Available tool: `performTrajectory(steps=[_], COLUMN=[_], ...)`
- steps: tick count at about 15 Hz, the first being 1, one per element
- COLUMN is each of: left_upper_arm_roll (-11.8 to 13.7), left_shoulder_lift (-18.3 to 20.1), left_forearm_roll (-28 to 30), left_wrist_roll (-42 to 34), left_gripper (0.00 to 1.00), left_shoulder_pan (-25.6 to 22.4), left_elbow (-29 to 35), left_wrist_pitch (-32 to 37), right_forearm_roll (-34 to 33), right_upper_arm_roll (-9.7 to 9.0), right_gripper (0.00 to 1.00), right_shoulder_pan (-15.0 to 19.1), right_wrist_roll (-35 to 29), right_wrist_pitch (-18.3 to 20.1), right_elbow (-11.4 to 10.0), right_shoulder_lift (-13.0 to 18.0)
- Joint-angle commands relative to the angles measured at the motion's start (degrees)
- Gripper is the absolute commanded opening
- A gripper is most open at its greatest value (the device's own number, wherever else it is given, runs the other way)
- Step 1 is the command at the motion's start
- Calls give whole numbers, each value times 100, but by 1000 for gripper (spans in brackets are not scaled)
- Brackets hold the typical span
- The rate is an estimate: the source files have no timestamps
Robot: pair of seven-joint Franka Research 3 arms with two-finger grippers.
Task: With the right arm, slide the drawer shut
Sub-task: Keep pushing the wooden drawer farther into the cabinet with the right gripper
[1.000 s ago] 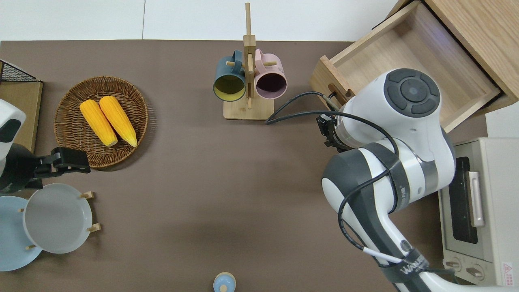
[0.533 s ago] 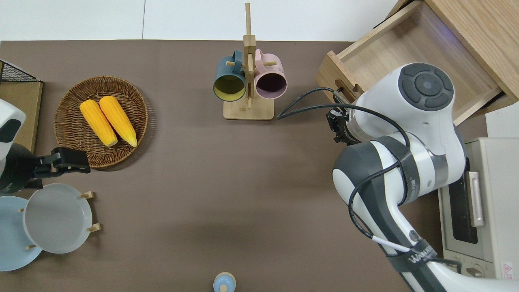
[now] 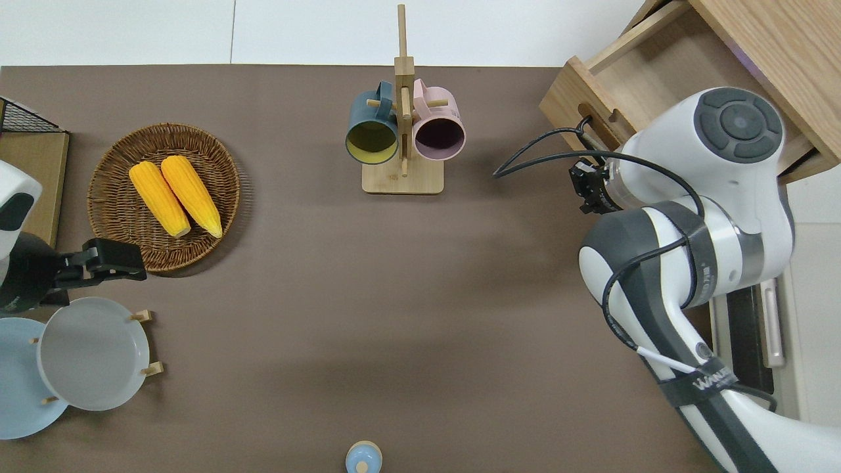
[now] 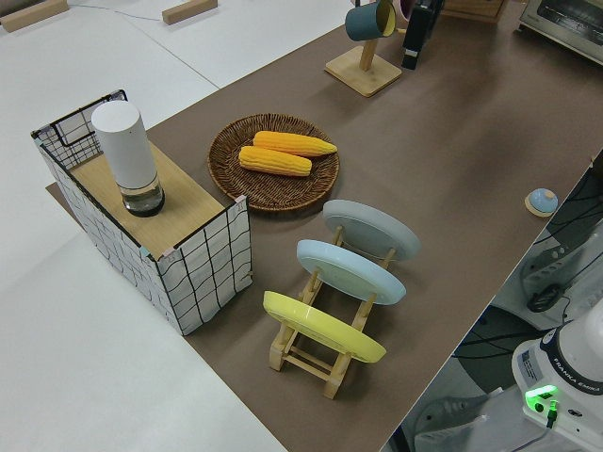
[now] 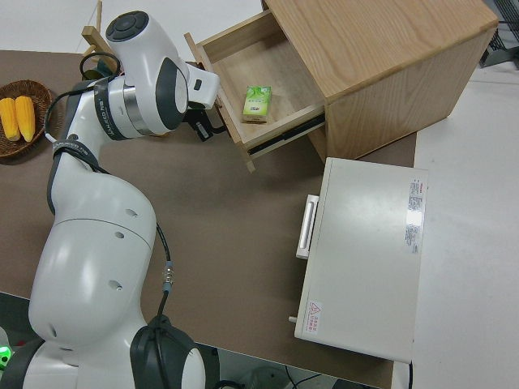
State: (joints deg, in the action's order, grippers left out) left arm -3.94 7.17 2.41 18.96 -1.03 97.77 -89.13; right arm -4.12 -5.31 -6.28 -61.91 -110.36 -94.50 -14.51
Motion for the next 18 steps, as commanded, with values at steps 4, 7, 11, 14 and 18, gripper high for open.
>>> performTrajectory(steps=[4,7,11,14,18], left_upper_arm_roll=[25,25,25,25,25], left_shoulder_lift=[48,48,48,48,48], left_forearm_roll=[5,5,5,5,5], left_wrist_roll=[-51,-51,-51,-51,-51], left_gripper=[993,993,993,993,993], left_shoulder_pan=[6,6,6,6,6], left_elbow=[-21,-21,-21,-21,-21], left_wrist_pitch=[89,89,89,89,89], right_forearm_roll=[-283,-283,-283,-283,-283], right_upper_arm_roll=[3,3,12,3,3], right_gripper=[0,0,0,0,0], right_shoulder_pan=[451,645,882,1058,1286], right_wrist_roll=[399,557,821,987,1163], right_wrist_pitch=[-153,-346,-609,-777,-978], right_elbow=[195,238,291,318,335], right_shoulder_lift=[-105,-123,-193,-237,-272])
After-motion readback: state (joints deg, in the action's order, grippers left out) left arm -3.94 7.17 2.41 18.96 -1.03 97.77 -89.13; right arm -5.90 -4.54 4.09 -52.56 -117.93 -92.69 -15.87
